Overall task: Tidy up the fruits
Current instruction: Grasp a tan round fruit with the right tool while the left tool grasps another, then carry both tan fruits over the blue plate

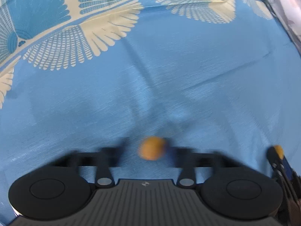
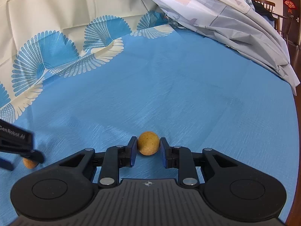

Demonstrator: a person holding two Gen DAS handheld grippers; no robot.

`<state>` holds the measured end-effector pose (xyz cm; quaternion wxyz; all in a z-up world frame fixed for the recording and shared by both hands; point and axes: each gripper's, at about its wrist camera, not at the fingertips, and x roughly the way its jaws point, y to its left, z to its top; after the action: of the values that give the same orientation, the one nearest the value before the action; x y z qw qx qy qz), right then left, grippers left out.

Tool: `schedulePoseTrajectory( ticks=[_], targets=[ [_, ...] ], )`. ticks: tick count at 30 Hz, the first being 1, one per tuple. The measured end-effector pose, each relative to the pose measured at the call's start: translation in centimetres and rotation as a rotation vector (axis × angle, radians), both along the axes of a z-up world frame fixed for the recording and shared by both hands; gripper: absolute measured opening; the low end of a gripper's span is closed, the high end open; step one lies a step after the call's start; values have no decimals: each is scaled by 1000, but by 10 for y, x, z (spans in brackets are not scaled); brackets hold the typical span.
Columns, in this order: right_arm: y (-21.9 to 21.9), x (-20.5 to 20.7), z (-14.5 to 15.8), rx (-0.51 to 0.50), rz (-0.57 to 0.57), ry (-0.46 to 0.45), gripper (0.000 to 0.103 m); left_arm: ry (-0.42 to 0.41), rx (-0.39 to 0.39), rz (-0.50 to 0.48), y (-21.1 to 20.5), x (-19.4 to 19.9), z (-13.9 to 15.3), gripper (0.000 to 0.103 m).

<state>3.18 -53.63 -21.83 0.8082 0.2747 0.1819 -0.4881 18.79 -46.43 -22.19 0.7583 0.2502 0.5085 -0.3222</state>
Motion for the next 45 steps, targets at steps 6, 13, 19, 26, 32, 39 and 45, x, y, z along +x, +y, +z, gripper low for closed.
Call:
schedulePoseTrajectory(
  ticks=[6,13,19,26,32,39,45],
  targets=[
    [2,-2,2,-9,-1,-18,27,17,-32,41,20,-2,20,29],
    [26,0,19,-107,83,-72,27,-96,-5,105,100,-37,75,29],
    [89,-15,67,-151,257,-119,27,-194,4,193,212,-86,133,29],
    [206,-86,123,-195,604,-188,27,-236,-6,293,335,-149,180,30],
    [283,-135,151,-164,822,-190,27,-265,-48,378,421,-205,203,30],
    [351,-170,177,-224,979,-190,27,-265,-124,490,502,-267,208,30],
    [390,-197,188,-303,1058,-168,27,-285,-177,519,538,-299,210,30]
  ],
)
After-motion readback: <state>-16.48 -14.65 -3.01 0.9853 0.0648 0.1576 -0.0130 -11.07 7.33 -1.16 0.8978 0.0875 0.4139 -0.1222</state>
